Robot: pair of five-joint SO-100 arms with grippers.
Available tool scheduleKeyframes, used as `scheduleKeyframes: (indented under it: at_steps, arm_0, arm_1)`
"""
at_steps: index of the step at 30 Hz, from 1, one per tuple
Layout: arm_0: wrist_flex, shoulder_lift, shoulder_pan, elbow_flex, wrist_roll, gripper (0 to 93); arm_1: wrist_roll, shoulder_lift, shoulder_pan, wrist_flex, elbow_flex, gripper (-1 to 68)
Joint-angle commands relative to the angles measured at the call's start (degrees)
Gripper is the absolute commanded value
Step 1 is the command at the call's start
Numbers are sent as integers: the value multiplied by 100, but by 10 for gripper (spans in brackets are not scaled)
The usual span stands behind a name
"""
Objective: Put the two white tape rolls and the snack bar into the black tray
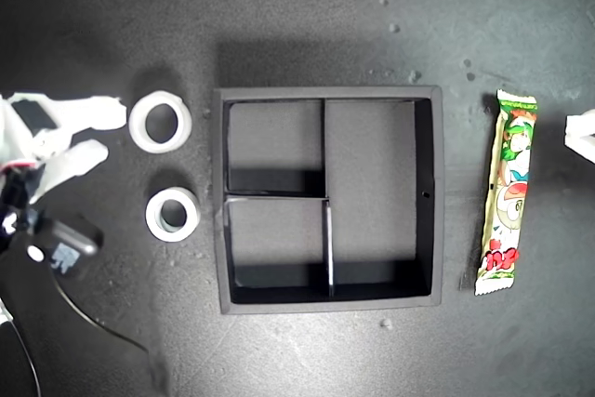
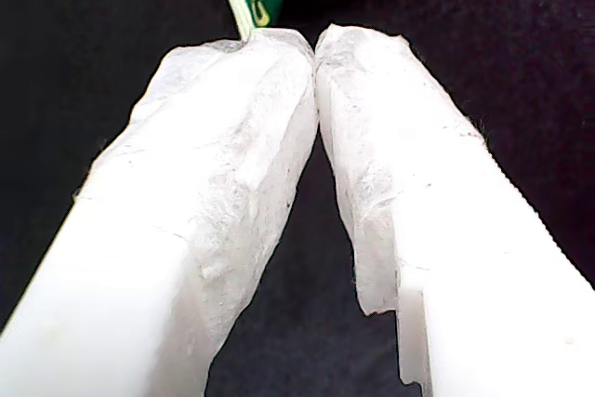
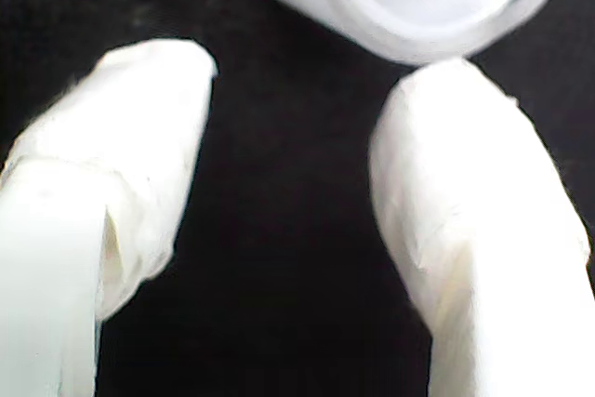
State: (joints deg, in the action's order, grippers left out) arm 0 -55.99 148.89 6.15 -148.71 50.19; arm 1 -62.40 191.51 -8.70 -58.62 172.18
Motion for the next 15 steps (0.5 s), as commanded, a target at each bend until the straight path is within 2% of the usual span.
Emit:
scheduleKeyframes:
  at_steps: [1, 15]
  arm_0:
    - [308, -738, -79, 545, -114, 132]
    - [598, -2074, -290, 1354, -352, 123]
  arm_1:
    - [53, 35, 62, 35, -264, -5]
    - [-26, 35, 123, 35, -132, -5]
